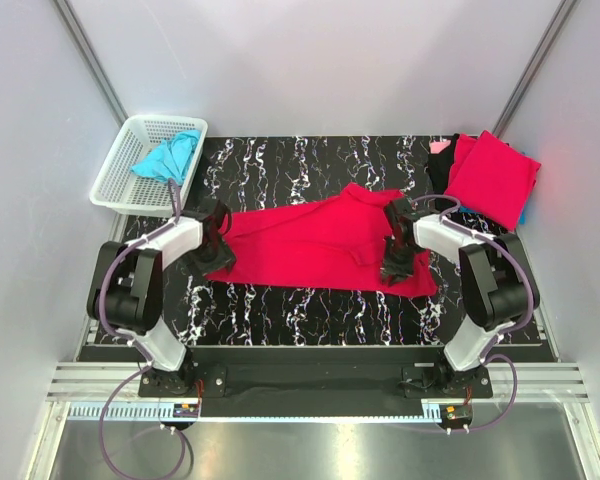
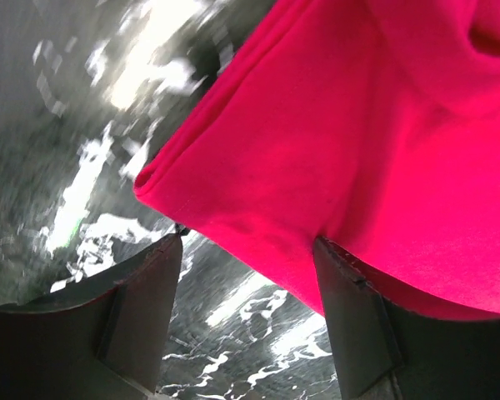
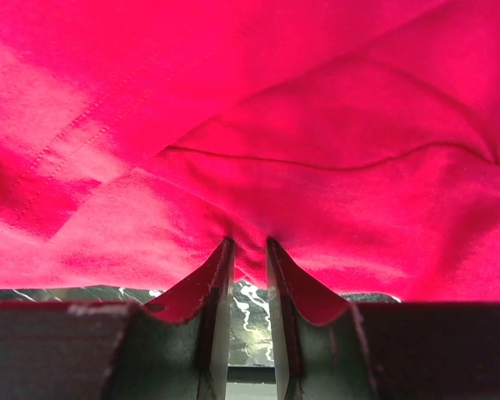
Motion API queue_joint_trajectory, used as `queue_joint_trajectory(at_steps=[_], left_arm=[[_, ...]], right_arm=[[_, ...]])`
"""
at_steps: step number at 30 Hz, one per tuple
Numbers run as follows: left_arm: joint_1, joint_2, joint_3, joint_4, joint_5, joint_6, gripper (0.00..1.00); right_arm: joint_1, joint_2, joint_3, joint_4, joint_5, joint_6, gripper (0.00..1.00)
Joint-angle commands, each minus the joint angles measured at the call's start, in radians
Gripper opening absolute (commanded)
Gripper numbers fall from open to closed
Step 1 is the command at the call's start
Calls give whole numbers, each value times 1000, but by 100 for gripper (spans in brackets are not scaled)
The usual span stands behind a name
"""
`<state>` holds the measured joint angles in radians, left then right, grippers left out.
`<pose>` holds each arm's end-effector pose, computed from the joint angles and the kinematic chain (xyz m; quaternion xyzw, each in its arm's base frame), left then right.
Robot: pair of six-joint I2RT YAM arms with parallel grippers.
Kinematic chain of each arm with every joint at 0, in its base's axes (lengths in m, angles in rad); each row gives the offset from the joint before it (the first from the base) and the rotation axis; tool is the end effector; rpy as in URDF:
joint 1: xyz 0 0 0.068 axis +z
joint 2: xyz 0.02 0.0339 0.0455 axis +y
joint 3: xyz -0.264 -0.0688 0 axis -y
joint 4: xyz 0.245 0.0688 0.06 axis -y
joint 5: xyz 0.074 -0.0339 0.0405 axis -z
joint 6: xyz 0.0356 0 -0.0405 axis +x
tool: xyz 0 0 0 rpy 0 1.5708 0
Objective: Fold and stack the t-shirts
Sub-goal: Fold the tshirt
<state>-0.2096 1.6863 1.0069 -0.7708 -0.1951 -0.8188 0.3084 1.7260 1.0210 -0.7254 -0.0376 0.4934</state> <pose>0.2869 -0.0540 0.1603 -0.3035 0.9459 0.0551 0.1000 0.2870 0.0928 0.1528 0.0908 0.9932 0.0446 0.0572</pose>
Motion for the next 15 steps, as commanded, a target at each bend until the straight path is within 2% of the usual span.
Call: queue_joint_trajectory(at_steps=[1,5,15], left_arm=[[-4,-25,-119,-73,-46,-63,69],[-5,-74,-194,-73,-33,-80,69],[-5,-284,-294,-102,-7,-97,68]], right_arm=[[14,-23,-76,-6,4,7,29],[49,-103,-105,-11,-68,72,27],[221,-244,-220,-8,-73,260,24]])
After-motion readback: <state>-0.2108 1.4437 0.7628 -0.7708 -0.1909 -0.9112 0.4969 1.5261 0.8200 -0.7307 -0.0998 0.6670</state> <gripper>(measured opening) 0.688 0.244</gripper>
